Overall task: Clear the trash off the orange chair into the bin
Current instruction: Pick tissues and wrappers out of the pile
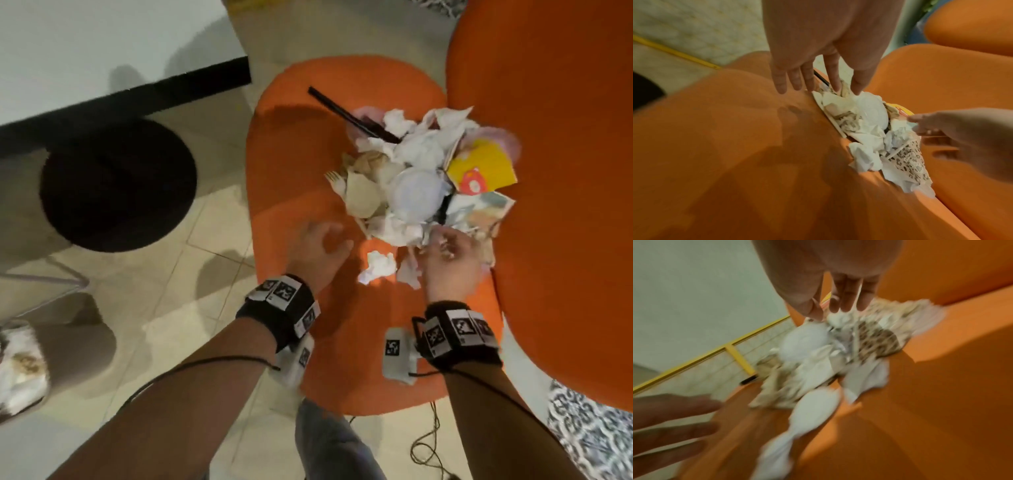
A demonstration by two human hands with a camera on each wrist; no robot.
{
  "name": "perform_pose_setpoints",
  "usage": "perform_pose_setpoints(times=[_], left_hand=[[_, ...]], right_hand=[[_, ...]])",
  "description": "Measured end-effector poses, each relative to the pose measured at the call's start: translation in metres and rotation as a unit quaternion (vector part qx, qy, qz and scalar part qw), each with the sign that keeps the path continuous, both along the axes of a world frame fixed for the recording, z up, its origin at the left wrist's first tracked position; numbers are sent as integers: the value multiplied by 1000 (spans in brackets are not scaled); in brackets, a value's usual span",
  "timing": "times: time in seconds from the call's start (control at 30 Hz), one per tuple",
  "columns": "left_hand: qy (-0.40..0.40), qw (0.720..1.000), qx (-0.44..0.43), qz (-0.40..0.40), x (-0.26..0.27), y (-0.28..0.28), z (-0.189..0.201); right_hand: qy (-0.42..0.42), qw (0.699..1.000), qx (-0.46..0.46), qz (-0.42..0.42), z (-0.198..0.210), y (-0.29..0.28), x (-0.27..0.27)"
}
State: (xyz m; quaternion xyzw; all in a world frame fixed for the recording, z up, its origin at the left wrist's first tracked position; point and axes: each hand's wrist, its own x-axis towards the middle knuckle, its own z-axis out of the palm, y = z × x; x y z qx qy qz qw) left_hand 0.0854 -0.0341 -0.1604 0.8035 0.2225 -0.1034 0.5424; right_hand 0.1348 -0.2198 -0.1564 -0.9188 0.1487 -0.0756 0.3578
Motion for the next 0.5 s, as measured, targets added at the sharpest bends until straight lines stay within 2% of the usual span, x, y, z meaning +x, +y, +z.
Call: perform_pose_setpoints(times=[0.07, 0.17, 0.23, 0.33, 0.4, 0.5], left_hand=[[-15, 1000, -7, 6, 26, -19, 5], [-30, 996, 68, 55, 65, -29, 3], [15, 993, 87, 76, 91, -28, -2], [137, 981, 133, -24, 120, -33, -11], [161, 965, 185, -95, 130, -40, -17], [154, 963, 193, -105, 134, -51, -23]], right_hand=[[22, 998, -40, -42, 1, -42, 16], [125, 991, -13, -54, -2, -76, 32], [180, 983, 14, -36, -6, -80, 39], [228, 974, -13, 0, -18, -78, 46], [229, 972, -50, 15, -27, -76, 47], [193, 980, -49, 15, -35, -69, 44]])
